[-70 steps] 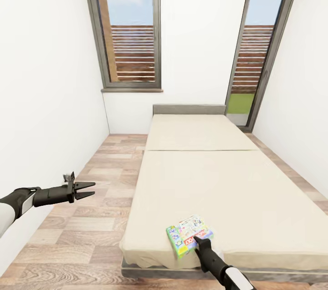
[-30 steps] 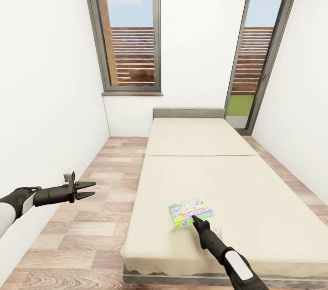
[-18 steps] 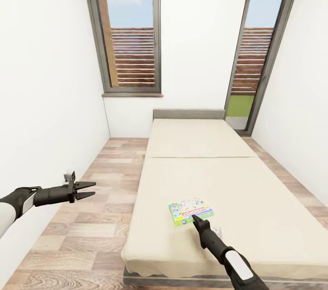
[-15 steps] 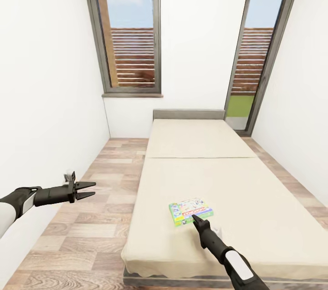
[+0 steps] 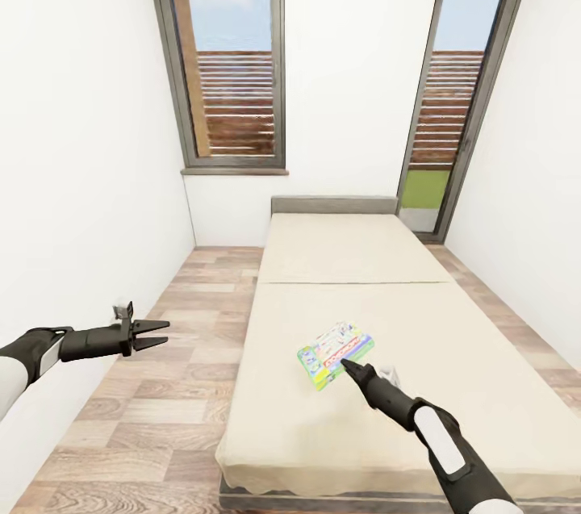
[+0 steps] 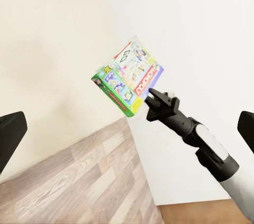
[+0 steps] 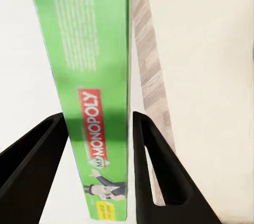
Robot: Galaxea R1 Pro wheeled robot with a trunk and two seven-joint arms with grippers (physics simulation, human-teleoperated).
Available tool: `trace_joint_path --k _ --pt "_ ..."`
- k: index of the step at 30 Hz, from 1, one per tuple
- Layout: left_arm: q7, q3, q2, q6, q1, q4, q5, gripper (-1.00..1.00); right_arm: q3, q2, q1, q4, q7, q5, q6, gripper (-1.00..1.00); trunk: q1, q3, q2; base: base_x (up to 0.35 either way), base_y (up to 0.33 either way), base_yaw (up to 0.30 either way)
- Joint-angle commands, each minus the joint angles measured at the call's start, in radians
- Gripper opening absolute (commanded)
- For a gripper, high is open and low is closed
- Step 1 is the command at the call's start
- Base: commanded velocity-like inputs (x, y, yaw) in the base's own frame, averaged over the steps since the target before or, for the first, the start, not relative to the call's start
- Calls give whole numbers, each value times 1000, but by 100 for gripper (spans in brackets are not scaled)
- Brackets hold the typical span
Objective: Put all the toys in the child's room - the three board games (two on the bed and one on the table), the two jigsaw puzzles on the table, and the tennis ball on the table - inside the toy box on the table in the child's room.
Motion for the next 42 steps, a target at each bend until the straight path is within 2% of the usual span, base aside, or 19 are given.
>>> trace_joint_path --k 1,5,9,12,17,20,42 --pt "-5 6 0 11 -1 -1 -11 100 -3 -4 0 -10 2 10 22 -100 -4 2 7 -87 0 0" --pt "-5 5 0 11 -1 -7 -12 100 -4 -20 4 -60 25 40 69 -100 -19 15 35 -123 0 0" --pt "-5 4 -1 17 -1 -16 -14 100 -2 -24 12 -107 84 52 74 -100 -35 27 63 -59 0 0" --pt "-5 4 -1 20 -1 -18 -16 100 -2 -27 19 -143 104 56 76 -100 -46 37 84 -56 -22 0" --pt "-5 3 0 23 -1 -19 -17 100 4 -52 23 -163 113 56 77 -100 -65 52 119 -204 -147 1" --pt "-5 2 0 23 -1 -20 -17 100 6 -58 24 -167 115 56 78 -100 -77 63 140 -253 -211 85" --pt "-5 1 0 13 -1 -20 -17 100 9 -62 24 -171 117 58 80 -100 -161 148 294 -263 -235 249"
